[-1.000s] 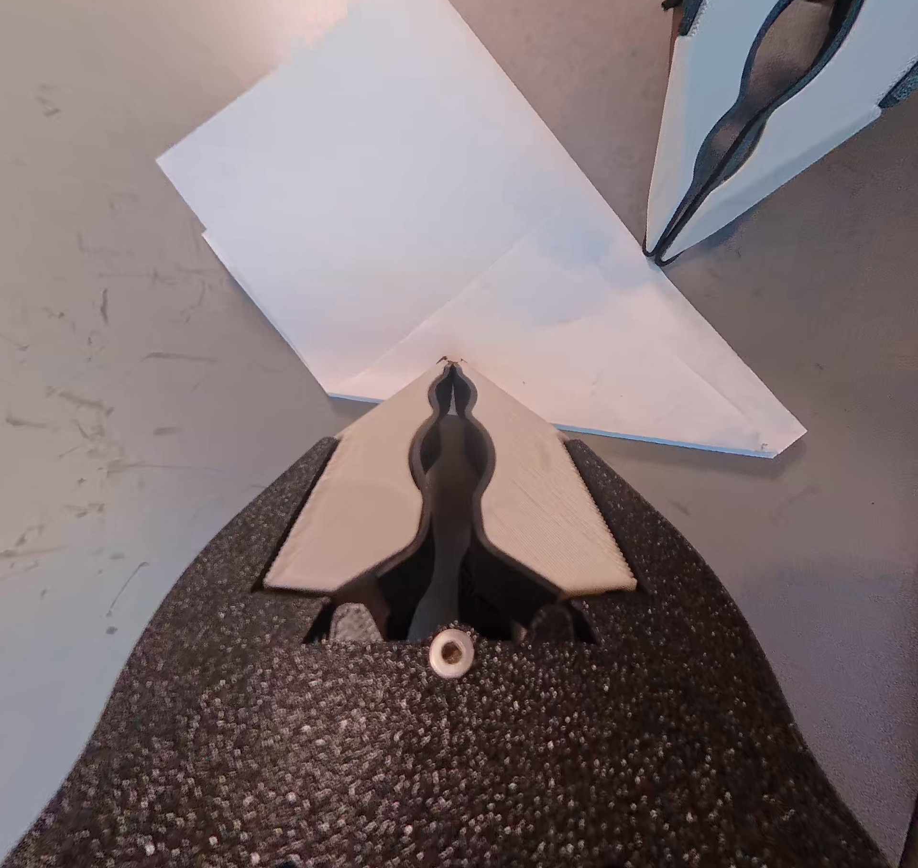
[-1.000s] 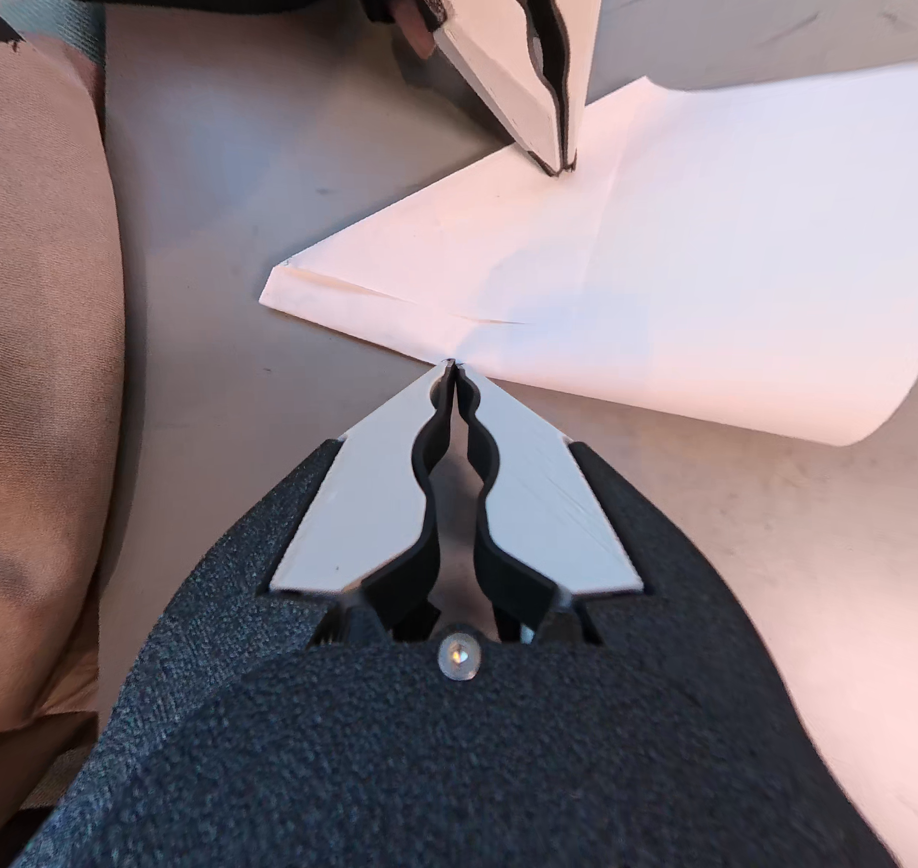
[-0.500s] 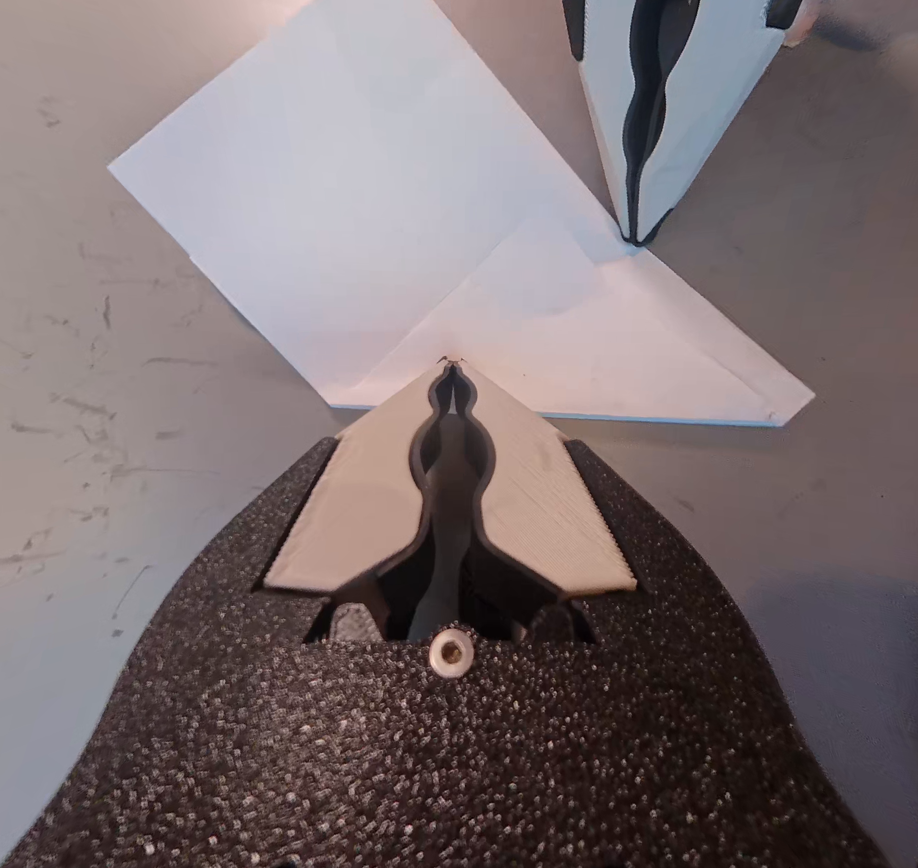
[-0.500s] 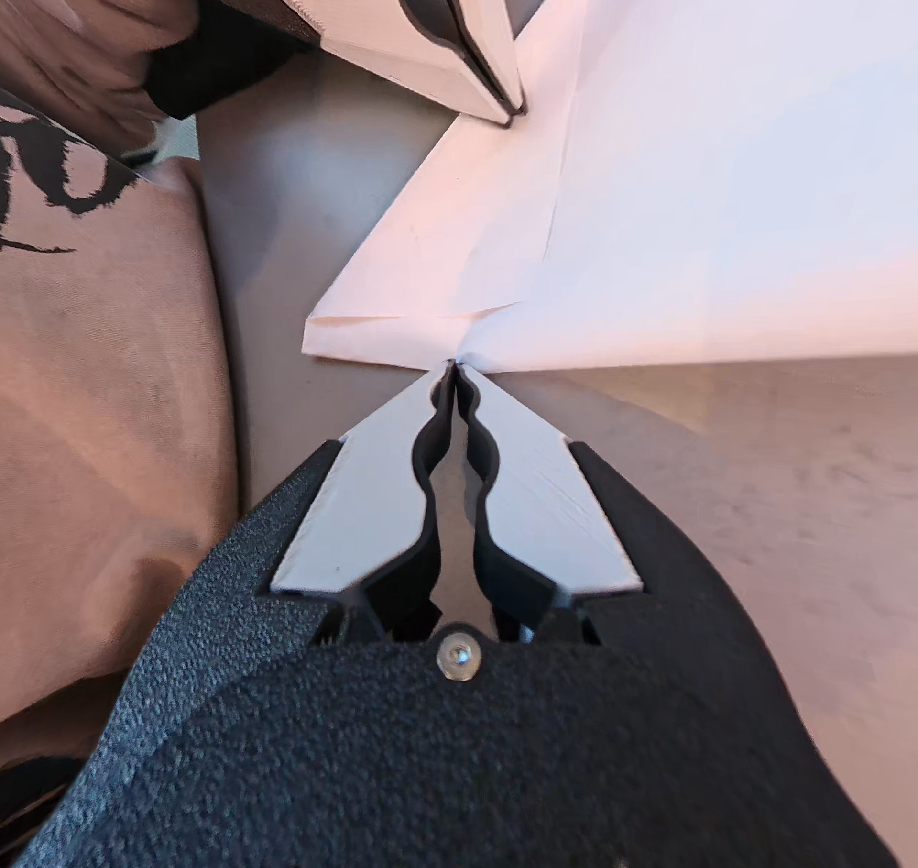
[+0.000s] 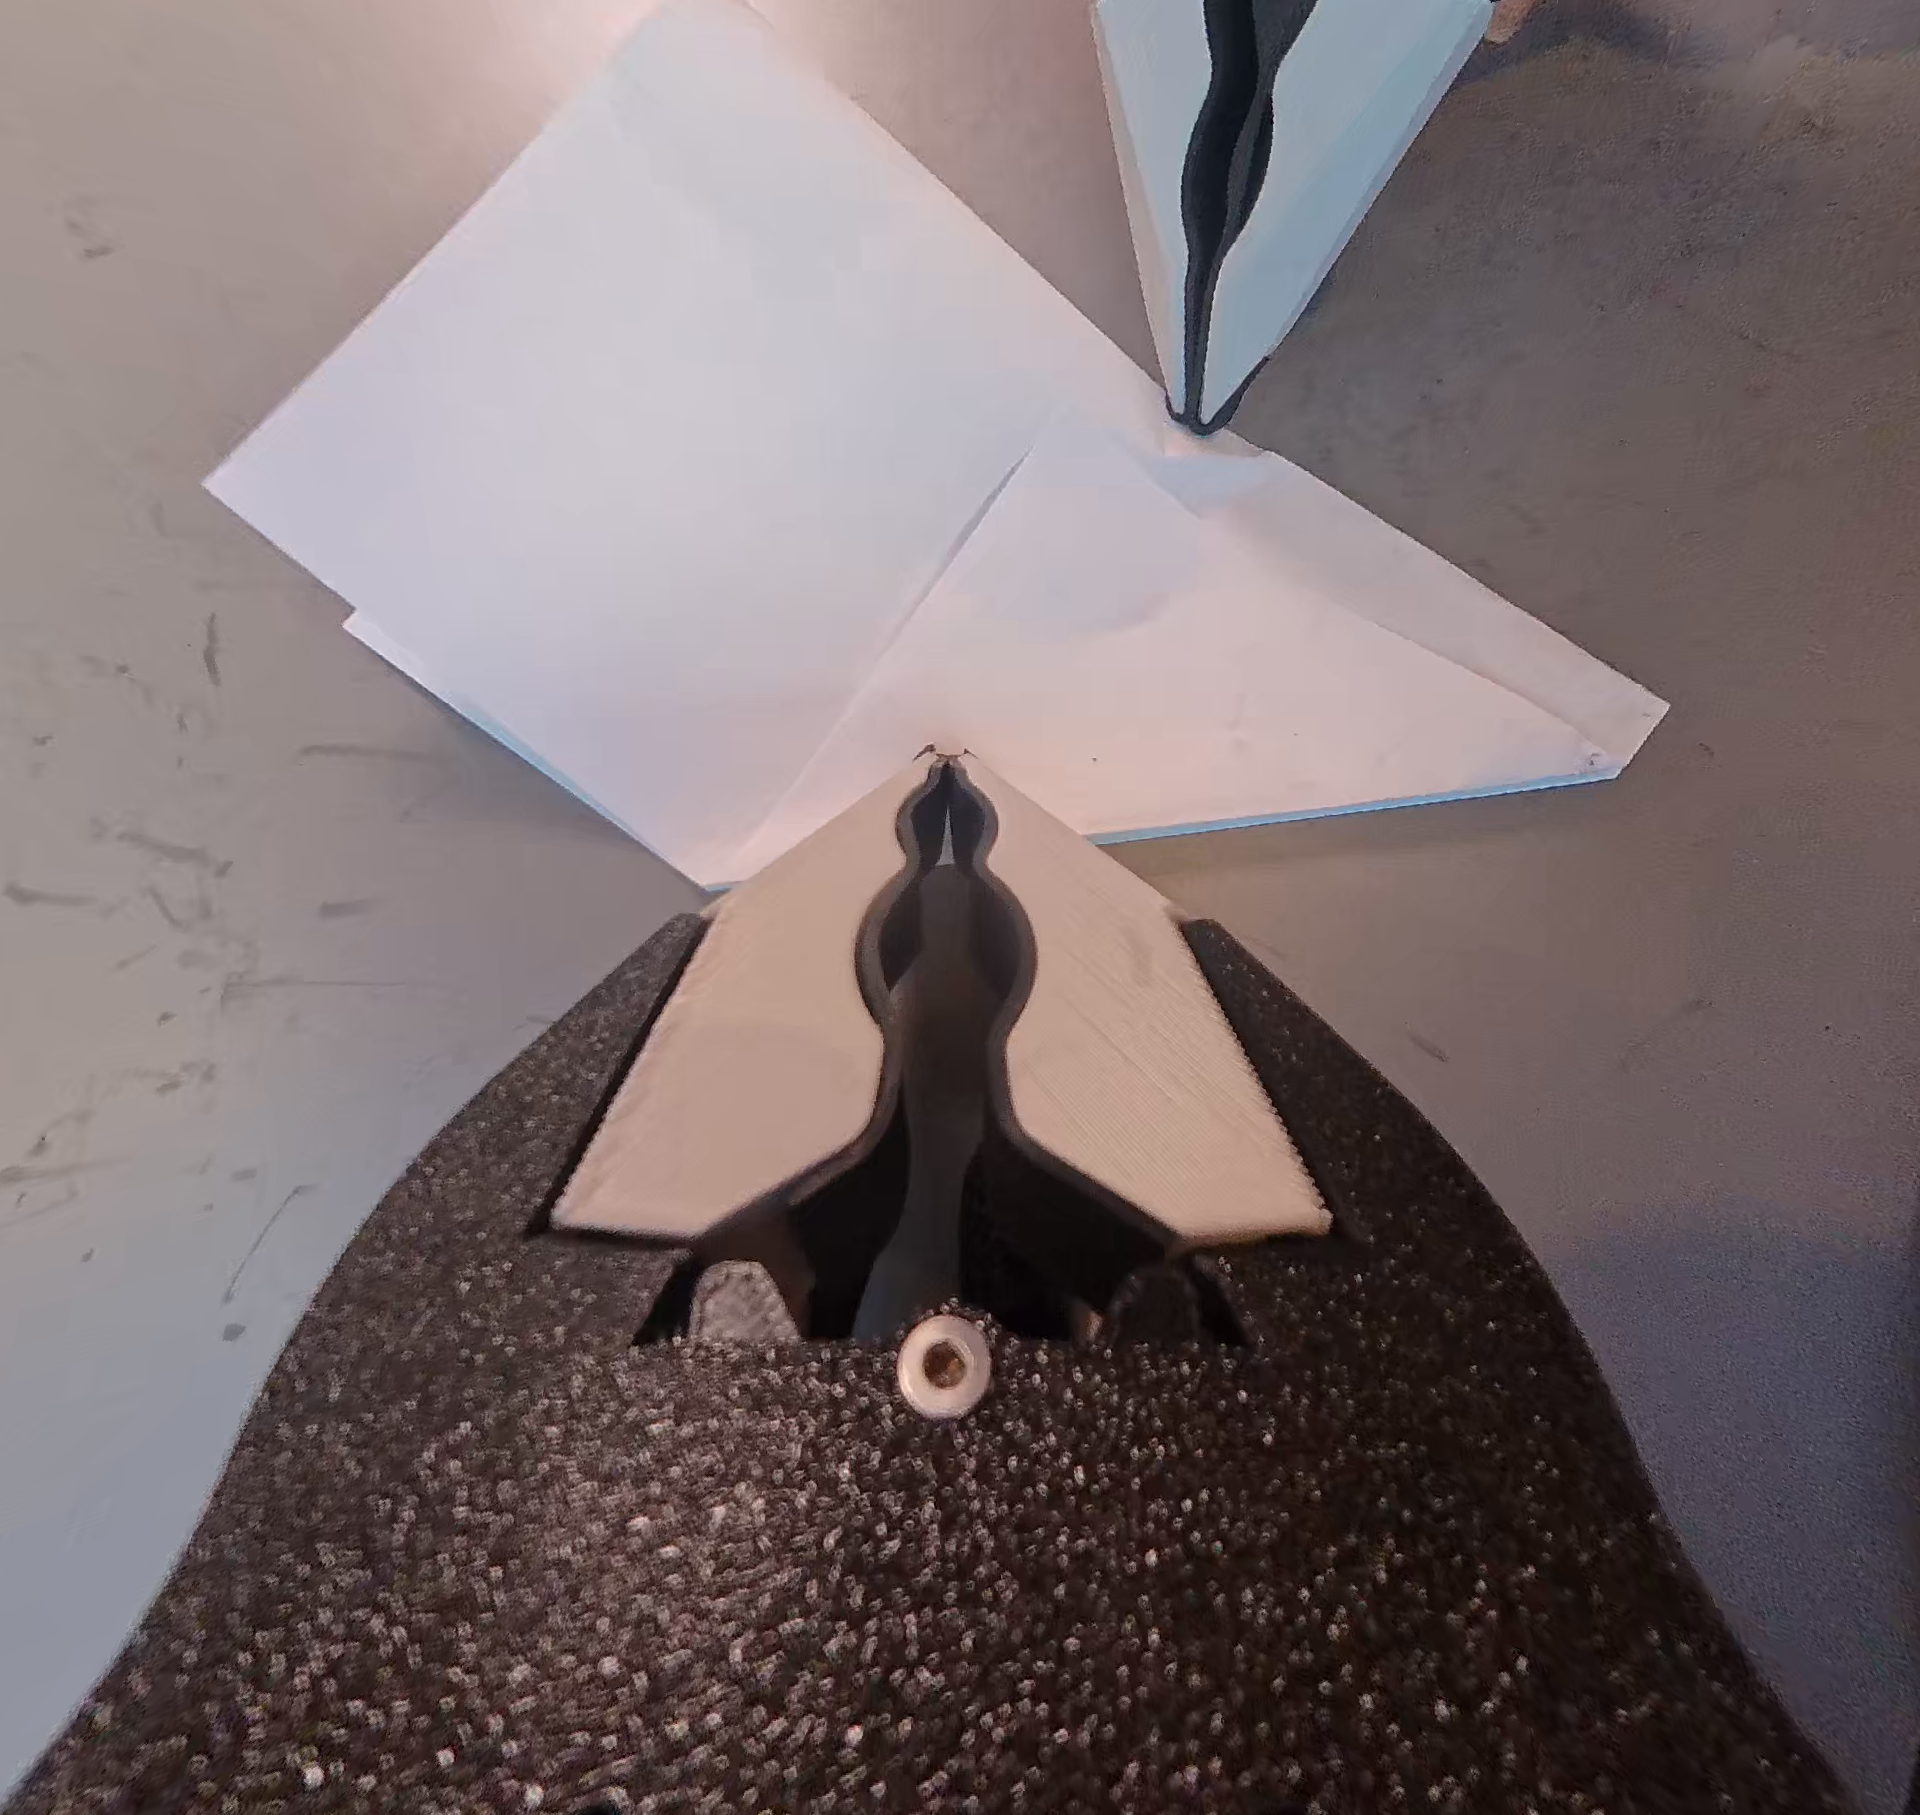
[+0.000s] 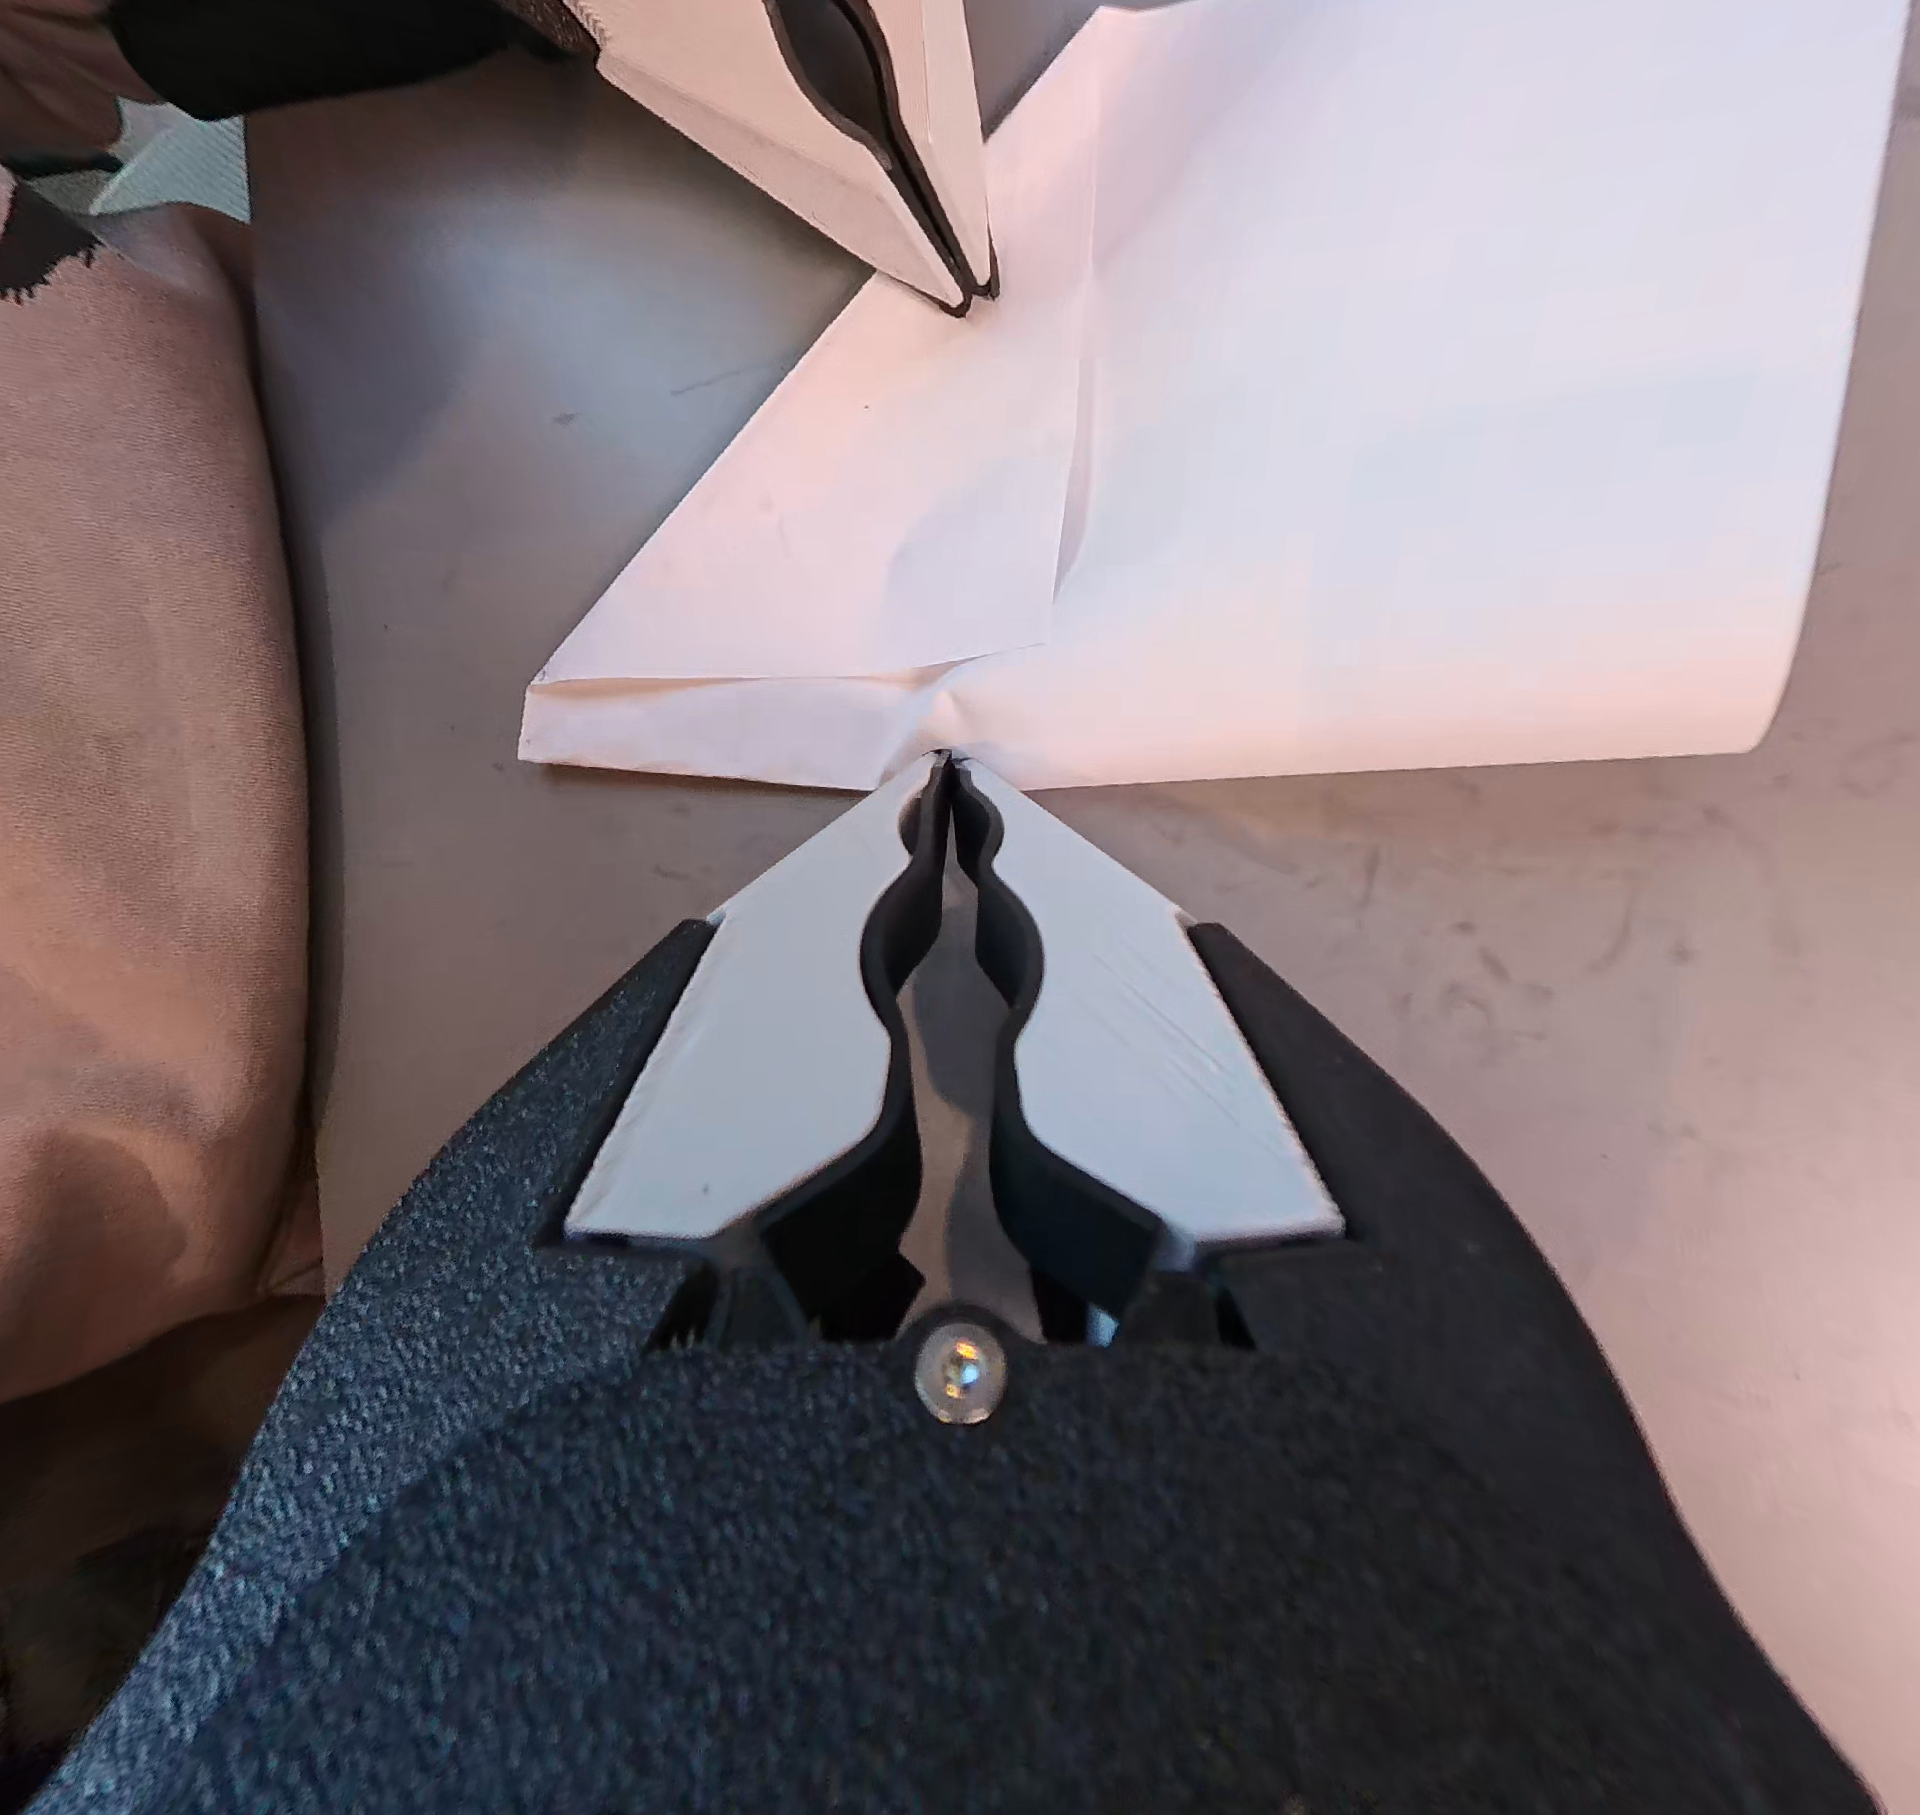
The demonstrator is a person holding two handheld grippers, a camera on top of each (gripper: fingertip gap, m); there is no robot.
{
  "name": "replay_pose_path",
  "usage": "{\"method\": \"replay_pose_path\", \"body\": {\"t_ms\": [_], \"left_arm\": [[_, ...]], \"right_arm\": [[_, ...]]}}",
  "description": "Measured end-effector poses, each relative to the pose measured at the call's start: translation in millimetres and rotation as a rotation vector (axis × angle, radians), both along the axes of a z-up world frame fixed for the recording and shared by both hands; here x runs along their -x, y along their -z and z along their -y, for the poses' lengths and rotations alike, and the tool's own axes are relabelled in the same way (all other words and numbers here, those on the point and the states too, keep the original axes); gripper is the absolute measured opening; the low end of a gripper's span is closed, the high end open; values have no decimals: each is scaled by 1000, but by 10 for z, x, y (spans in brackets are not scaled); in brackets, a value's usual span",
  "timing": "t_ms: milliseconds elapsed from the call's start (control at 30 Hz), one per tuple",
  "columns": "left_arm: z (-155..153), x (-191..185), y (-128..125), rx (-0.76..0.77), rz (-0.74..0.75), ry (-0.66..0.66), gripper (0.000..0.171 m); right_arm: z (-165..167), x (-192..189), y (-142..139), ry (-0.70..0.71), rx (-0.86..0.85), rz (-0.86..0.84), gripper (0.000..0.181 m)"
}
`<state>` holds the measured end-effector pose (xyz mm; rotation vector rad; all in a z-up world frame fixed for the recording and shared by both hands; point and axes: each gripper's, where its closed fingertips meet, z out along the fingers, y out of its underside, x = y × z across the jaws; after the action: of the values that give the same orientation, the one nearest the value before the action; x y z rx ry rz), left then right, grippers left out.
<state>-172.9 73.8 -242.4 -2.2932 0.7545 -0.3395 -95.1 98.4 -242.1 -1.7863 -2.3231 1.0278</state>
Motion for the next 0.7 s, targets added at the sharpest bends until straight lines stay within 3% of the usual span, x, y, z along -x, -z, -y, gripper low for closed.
{"method": "replay_pose_path", "body": {"t_ms": [233,467,700], "left_arm": [[73,37,-7,54,50,4,0],[263,39,-10,163,67,1,0],[286,37,-6,140,41,-12,0]], "right_arm": [[-4,11,1,65,59,7,0],[2,30,3,61,22,-8,0],[-139,82,-160,17,-77,-129,0]]}}
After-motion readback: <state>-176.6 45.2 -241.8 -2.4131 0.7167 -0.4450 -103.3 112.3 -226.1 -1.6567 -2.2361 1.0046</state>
